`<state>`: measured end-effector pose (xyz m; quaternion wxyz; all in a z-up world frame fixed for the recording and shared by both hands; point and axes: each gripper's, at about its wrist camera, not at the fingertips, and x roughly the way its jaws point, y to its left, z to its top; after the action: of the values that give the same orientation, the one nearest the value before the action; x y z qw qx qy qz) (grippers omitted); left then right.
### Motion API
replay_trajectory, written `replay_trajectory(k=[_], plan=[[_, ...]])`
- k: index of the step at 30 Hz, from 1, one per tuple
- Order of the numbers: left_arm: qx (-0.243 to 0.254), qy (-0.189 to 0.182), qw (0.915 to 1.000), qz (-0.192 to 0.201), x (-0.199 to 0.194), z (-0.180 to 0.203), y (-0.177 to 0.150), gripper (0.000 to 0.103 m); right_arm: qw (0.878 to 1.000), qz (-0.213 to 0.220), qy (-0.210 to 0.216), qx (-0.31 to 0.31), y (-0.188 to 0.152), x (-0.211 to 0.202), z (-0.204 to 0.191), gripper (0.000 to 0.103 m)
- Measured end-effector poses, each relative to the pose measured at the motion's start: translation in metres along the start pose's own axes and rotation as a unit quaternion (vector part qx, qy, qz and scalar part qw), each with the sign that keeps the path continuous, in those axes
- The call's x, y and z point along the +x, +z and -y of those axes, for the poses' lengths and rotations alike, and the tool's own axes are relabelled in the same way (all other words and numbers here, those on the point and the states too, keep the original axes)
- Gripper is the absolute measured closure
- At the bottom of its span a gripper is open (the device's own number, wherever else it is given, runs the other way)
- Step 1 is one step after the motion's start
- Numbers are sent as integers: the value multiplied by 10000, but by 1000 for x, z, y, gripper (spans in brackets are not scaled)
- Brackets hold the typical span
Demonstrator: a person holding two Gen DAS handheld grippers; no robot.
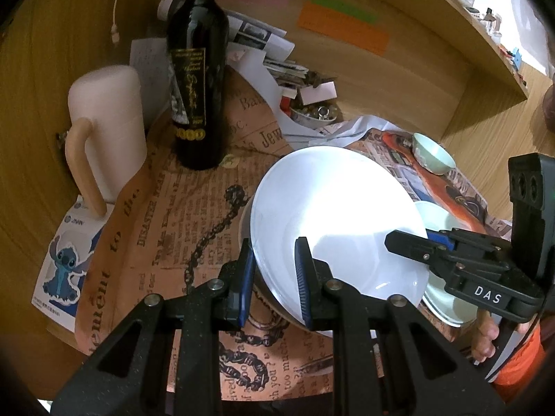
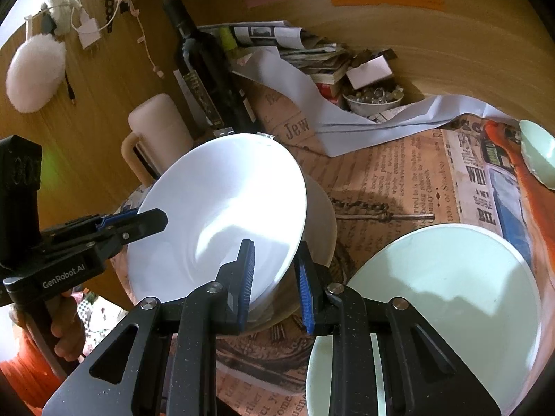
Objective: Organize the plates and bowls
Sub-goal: 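Lower the white bowl into the pinkish-grey bowl with the left tool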
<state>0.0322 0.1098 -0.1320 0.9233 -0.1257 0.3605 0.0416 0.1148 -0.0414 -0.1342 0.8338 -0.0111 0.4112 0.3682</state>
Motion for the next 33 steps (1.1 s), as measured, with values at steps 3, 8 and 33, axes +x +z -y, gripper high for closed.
replay_trajectory(k=[3, 8, 33], plan=[[10, -4, 10000, -1, -1, 0, -2, 82, 10000, -19, -9, -32, 0, 1, -1, 82], [25, 9, 10000, 3, 0, 0, -2, 82, 10000, -16, -34, -67, 0, 2, -2, 82], [37, 384, 9987, 339, -3, -13, 3, 82, 9908, 399, -927, -902, 5, -8, -13, 80]])
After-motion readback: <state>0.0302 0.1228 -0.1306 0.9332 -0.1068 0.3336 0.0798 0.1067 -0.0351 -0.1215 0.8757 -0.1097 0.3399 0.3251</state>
